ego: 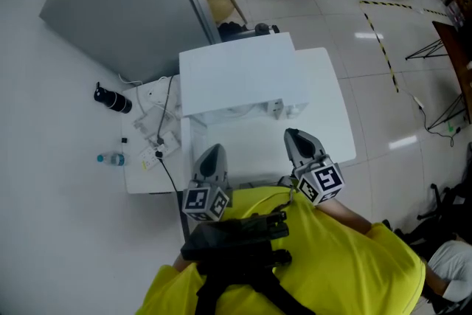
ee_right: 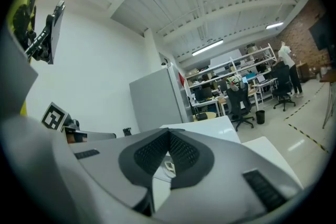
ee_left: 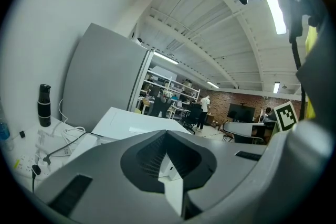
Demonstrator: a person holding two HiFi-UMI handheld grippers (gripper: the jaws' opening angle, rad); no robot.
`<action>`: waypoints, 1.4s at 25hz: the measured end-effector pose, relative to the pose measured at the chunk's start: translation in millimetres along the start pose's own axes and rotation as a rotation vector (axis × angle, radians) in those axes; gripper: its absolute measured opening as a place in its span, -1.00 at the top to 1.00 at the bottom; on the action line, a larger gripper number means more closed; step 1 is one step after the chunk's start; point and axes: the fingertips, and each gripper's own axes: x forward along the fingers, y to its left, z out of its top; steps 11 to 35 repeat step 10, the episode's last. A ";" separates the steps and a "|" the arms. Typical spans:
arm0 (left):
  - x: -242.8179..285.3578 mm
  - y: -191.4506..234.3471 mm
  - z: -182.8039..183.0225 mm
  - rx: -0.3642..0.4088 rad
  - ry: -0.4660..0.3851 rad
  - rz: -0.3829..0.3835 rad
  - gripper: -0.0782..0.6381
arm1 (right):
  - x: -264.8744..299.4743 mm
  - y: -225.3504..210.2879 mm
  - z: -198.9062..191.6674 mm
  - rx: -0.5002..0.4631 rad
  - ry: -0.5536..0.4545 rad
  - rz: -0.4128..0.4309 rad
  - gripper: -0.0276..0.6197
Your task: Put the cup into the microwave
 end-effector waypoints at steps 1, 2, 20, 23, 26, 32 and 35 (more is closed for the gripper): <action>0.0 0.8 -1.1 -0.001 0.004 0.003 0.80 | 0.8 1.1 -1.1 -0.003 0.003 0.005 0.91; -0.1 1.5 -1.7 -0.003 0.006 0.006 0.80 | 1.6 2.0 -2.4 -0.003 0.006 0.009 0.91; -0.6 3.8 -9.0 -0.015 0.023 0.018 0.80 | 5.6 3.1 -8.3 -0.007 0.021 0.017 0.91; -0.6 3.8 -9.0 -0.015 0.023 0.018 0.80 | 5.6 3.1 -8.3 -0.007 0.021 0.017 0.91; -0.6 3.8 -9.0 -0.015 0.023 0.018 0.80 | 5.6 3.1 -8.3 -0.007 0.021 0.017 0.91; -0.6 3.8 -9.0 -0.015 0.023 0.018 0.80 | 5.6 3.1 -8.3 -0.007 0.021 0.017 0.91; -0.6 3.8 -9.0 -0.015 0.023 0.018 0.80 | 5.6 3.1 -8.3 -0.007 0.021 0.017 0.91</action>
